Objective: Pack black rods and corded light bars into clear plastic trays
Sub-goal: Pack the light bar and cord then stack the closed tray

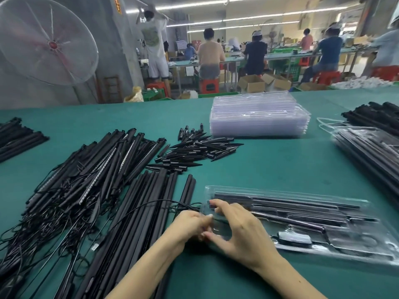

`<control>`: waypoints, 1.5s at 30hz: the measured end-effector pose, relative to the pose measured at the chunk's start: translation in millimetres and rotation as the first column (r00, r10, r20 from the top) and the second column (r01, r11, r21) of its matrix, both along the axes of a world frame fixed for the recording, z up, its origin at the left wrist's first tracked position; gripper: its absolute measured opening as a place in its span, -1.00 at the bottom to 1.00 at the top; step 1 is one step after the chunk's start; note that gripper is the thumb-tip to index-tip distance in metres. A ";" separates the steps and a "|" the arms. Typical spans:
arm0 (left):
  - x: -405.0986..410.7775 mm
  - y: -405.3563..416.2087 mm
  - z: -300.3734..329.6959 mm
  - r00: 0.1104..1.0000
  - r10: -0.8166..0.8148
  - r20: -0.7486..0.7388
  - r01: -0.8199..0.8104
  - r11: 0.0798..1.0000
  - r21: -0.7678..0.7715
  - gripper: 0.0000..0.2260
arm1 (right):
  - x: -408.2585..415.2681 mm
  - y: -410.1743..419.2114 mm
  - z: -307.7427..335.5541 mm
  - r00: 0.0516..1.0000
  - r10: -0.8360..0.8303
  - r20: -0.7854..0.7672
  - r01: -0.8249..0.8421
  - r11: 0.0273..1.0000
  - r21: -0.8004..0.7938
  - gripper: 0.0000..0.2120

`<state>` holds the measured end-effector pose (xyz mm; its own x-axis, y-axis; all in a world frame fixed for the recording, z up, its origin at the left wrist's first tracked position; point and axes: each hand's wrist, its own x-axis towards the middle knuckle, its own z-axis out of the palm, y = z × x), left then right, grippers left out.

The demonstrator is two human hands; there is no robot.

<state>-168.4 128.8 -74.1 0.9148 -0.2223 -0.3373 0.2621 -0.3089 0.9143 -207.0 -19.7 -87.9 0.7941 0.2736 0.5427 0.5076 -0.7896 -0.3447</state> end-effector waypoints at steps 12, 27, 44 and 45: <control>-2.5 4.5 9.8 1.000 -0.007 -0.011 0.007 1.000 0.024 -0.77 | -5.3 0.3 1.8 0.999 0.033 -0.005 -0.033 0.999 -0.034 -0.34; -7.1 4.2 1.0 0.986 0.165 -0.013 -0.166 0.977 -0.138 -0.78 | -4.1 4.6 0.0 0.998 0.057 -0.027 -0.058 0.998 -0.034 -0.39; -24.1 7.2 7.7 0.988 0.128 -0.080 -0.140 0.975 -0.172 -0.82 | -7.7 2.9 2.2 0.998 0.054 -0.009 -0.055 0.997 -0.051 -0.36; -23.4 10.2 8.3 0.989 0.116 -0.090 -0.128 0.982 -0.136 -0.79 | -8.2 3.2 1.9 0.998 0.052 -0.025 -0.053 0.998 -0.034 -0.35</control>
<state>-191.8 139.0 -65.8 0.9088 -0.1610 -0.3849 0.3651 -0.1395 0.9204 -215.2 -16.5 -86.0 0.7912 0.3333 0.5128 0.5402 -0.7739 -0.3306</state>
